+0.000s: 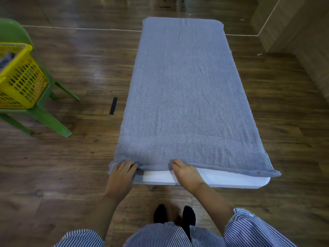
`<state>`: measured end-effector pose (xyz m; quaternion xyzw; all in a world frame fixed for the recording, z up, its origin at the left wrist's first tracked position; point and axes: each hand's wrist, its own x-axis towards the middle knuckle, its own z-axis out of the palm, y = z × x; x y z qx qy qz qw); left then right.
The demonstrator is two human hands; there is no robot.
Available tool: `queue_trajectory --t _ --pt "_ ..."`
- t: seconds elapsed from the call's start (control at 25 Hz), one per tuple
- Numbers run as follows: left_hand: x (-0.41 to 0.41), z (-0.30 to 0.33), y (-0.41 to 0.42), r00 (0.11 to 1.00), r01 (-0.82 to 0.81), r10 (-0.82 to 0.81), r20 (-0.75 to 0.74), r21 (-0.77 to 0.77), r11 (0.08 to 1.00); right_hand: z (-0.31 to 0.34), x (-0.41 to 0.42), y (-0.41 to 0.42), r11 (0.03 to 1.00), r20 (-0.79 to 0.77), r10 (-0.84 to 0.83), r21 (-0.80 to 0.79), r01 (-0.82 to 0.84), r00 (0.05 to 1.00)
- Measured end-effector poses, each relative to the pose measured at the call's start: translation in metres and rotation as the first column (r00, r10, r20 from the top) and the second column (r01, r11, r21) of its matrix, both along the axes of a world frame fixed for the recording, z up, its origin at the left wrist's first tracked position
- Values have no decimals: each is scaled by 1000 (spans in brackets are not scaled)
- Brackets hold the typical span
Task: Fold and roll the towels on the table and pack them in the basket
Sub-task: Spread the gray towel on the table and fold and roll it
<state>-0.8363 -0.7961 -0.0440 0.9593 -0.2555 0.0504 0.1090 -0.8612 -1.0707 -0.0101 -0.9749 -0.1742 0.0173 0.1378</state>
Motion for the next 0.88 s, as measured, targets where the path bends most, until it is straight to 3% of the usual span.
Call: queue_trajectory --t 0.16,0.36,0.64,0.88 --pt "-2 3 30 998 -1 1 70 0 1000 -5 -3 -6 980 -45 -76 182 83 996" --pt "3 7 58 987 -153 153 39 -3 988 -5 -4 -11 973 -82 -103 197 117 991" --pt "11 2 60 985 -169 169 19 -16 986 -3 -3 -9 961 -99 -102 247 124 990" --pt "11 0 80 990 -93 90 111 17 996 -4 -4 -12 961 -175 -100 240 141 980"
